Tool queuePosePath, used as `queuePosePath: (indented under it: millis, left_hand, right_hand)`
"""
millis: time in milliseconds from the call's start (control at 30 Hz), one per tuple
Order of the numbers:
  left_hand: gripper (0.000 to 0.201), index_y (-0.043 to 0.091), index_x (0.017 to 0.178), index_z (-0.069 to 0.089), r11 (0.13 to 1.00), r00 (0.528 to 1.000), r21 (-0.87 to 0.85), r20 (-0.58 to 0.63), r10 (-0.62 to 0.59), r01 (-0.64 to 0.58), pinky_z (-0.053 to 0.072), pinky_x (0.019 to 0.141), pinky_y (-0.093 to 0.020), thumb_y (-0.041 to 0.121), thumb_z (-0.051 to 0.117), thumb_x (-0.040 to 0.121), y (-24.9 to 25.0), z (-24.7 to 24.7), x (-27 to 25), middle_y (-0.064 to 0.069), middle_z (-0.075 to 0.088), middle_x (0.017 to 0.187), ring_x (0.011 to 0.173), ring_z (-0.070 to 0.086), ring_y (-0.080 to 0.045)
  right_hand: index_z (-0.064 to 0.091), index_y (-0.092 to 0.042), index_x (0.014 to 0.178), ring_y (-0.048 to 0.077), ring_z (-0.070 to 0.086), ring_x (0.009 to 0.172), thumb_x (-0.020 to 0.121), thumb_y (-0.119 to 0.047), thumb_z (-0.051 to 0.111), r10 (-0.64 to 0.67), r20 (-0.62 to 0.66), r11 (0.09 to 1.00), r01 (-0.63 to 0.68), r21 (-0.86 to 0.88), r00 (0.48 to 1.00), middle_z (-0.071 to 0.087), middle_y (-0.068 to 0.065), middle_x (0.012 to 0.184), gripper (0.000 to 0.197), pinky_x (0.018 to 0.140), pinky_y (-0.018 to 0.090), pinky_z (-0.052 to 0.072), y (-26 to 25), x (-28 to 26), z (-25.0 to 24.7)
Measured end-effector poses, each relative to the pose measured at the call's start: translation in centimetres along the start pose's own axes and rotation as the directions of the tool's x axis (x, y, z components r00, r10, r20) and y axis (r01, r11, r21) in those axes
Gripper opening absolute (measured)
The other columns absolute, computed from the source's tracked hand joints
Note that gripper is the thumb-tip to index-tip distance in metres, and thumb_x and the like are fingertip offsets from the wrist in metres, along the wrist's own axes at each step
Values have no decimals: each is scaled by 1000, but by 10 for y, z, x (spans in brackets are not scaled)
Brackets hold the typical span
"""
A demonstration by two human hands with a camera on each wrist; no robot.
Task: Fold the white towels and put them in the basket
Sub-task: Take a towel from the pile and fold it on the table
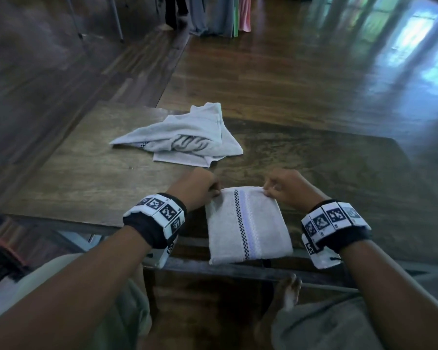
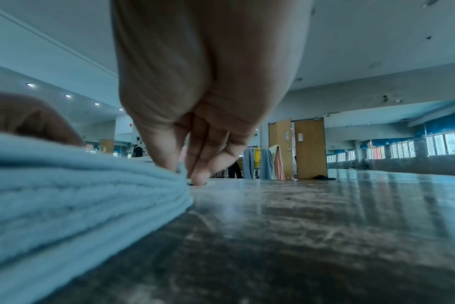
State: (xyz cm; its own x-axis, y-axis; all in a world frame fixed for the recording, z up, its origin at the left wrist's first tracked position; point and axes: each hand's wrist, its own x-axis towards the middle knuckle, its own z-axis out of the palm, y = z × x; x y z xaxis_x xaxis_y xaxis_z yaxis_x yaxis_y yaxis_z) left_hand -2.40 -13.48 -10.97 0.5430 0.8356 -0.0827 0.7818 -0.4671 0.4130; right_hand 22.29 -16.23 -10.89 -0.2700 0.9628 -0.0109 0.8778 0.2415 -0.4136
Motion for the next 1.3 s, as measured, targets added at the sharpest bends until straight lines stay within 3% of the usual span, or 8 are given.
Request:
queuePosePath:
  millis: [333, 567, 733, 867, 967, 1067, 1167, 1300]
  left_hand:
    - [7, 14, 90, 64, 1000, 1000, -21, 23, 2, -2, 49, 78, -32, 19, 60, 89, 1, 1, 0, -5, 65, 93, 86, 60, -19]
    - [3, 15, 87, 55, 994, 997, -106, -69, -20, 13, 49, 71, -34, 15, 53, 89, -5, 5, 1, -3, 62, 85, 78, 57, -19]
    - [6, 15, 92, 57, 998, 991, 35, -131, -40, 45, 40, 72, -29, 19, 52, 91, 2, 8, -4, -5, 64, 94, 85, 56, -20]
    - [15, 16, 100, 58, 989, 961, 142, -261, 89, -53, 32, 84, -26, 18, 45, 94, 22, 13, -21, -1, 60, 103, 95, 55, -19]
    - [33, 16, 110, 58, 976, 986, 212, -145, 82, -50, 38, 93, -35, 35, 33, 98, 41, 30, -35, -4, 59, 113, 105, 55, -21]
    - [59, 9, 142, 31, 977, 999, 210, 5, -45, 43, 21, 114, -41, 48, 21, 98, 50, 48, -41, -13, 29, 151, 141, 25, -25]
    - [68, 6, 149, 6, 981, 993, 176, 57, -100, 88, 4, 119, -40, 49, 17, 98, 47, 54, -39, -14, 3, 158, 146, 0, -25]
    - [64, 7, 149, 0, 986, 990, 125, 67, -120, 111, 1, 120, -39, 45, 15, 99, 38, 55, -29, -12, -4, 158, 146, -7, -21]
  right_hand:
    - [56, -18, 77, 11, 57, 77, 84, -6, 60, 22, -35, 994, -19, 107, 999, 59, -10, 77, 14, 67, 16, 41, 1, 1, -1]
    - [53, -20, 79, 13, 58, 77, 85, -6, 58, 36, -43, 995, -32, 90, 998, 59, -9, 77, 16, 73, 28, 49, 1, 2, 2]
    - [66, -19, 86, 16, 56, 90, 85, -13, 61, -1, -88, 996, -7, -90, 996, 59, 0, 95, 8, 79, 36, 50, -4, -1, 7]
    - [68, -18, 98, 16, 44, 109, 91, -21, 52, -67, -113, 953, 31, -301, 991, 52, -2, 111, 18, 95, 37, 38, -18, -15, 5]
    - [58, -19, 113, 16, 40, 117, 96, -30, 38, -30, -42, 935, 13, -355, 999, 50, -3, 120, 29, 98, 36, 32, -25, -29, 10]
    - [39, -21, 135, 15, 32, 129, 98, -38, 27, 67, 31, 927, -50, -371, 997, 41, -3, 139, 42, 103, 37, 26, -30, -42, 16]
    - [20, -19, 147, 14, 16, 142, 97, -49, 17, 147, 79, 932, -112, -344, 986, 19, -1, 156, 58, 113, 39, 17, -35, -52, 28]
    - [5, -19, 150, 12, -4, 146, 88, -60, 2, 219, 94, 932, -180, -315, 971, -4, -2, 159, 74, 118, 43, 4, -34, -56, 46]
